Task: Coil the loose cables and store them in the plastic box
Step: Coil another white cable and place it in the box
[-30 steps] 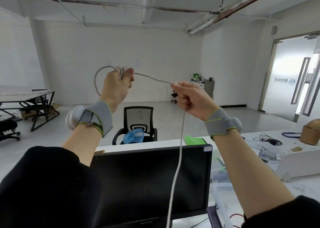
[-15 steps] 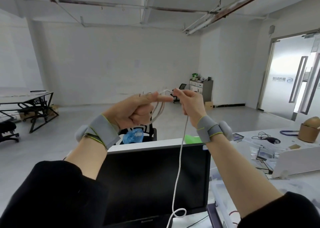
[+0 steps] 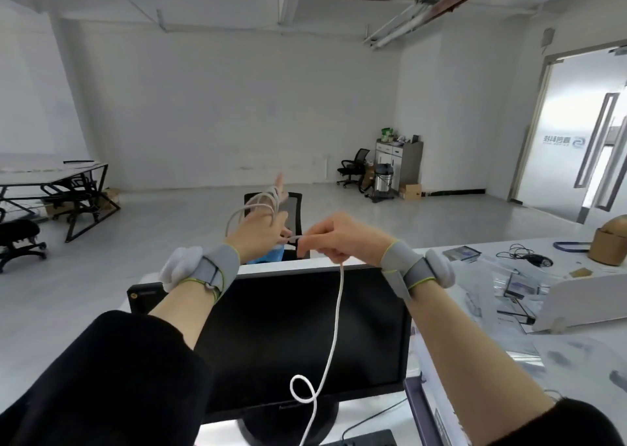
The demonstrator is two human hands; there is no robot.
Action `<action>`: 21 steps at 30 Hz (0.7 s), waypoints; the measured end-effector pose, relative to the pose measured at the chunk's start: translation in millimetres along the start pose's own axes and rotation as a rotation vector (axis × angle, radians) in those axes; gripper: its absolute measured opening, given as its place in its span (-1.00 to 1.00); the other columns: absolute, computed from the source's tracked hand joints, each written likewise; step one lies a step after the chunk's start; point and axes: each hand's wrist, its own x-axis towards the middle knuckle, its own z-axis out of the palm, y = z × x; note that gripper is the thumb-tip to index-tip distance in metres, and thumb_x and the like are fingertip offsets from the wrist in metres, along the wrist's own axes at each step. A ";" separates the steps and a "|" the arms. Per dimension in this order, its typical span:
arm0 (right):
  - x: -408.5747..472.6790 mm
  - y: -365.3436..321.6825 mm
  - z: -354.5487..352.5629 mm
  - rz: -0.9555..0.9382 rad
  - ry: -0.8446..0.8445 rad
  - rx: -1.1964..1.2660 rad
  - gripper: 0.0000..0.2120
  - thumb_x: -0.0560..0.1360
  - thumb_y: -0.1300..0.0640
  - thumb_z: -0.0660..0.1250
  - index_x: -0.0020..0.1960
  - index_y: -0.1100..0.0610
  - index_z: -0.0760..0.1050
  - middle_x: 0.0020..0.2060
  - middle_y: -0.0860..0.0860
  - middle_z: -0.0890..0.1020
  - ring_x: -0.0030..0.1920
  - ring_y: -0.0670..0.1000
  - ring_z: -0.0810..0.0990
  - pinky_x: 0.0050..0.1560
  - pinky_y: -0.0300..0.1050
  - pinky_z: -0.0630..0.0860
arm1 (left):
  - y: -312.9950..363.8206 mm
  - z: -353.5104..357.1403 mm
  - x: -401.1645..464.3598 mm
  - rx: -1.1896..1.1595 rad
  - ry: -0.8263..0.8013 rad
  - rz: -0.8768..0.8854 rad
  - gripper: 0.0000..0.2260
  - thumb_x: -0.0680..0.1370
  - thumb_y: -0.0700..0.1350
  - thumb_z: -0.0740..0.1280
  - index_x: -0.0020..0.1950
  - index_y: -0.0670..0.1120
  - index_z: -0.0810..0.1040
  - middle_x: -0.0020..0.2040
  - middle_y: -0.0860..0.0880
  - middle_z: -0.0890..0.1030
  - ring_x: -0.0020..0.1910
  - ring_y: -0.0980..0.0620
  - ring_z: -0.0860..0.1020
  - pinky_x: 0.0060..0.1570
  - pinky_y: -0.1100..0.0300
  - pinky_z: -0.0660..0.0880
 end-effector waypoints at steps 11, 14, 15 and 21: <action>1.7 40.5 -15.2 -0.160 0.394 0.375 -0.90 0.47 0.28 0.37 -0.22 0.17 0.55 -0.45 -0.01 0.39 -0.49 -0.13 0.28 -0.46 -0.33 0.27 | 15.7 0.6 -28.9 -0.450 -0.648 -0.071 -0.61 0.52 0.13 0.13 -0.23 -0.13 0.55 -0.63 0.06 0.23 -0.69 0.17 0.16 -0.67 0.36 0.13; 5.2 44.8 -3.7 -0.208 0.330 0.572 -0.82 0.52 0.27 0.28 -0.23 0.16 0.58 -0.45 0.01 0.35 -0.48 -0.13 0.26 -0.43 -0.29 0.21 | -0.7 -3.8 -23.9 -0.980 -0.885 0.035 -0.73 0.59 -0.04 0.22 0.15 -0.13 0.61 -0.62 0.07 0.35 -0.71 0.19 0.22 -0.68 0.38 0.17; 6.8 46.5 1.3 -0.208 0.288 0.634 -0.74 0.55 0.25 0.24 -0.25 0.13 0.61 -0.47 0.00 0.37 -0.48 -0.12 0.26 -0.42 -0.28 0.20 | -1.5 -4.5 -22.9 -1.118 -0.935 0.071 -0.71 0.59 -0.08 0.23 0.27 -0.13 0.54 -0.56 0.04 0.46 -0.70 0.16 0.22 -0.68 0.37 0.18; 9.9 71.5 41.0 -0.011 -0.050 0.575 -0.75 0.62 0.12 0.13 0.02 0.20 0.56 -0.45 -0.03 0.40 -0.45 -0.12 0.32 -0.39 -0.28 0.32 | 23.3 -7.9 -14.0 -1.366 -0.137 0.061 -0.58 0.56 -0.30 0.13 0.39 -0.01 0.37 0.11 -0.04 0.62 -0.51 0.20 0.50 -0.54 0.45 0.43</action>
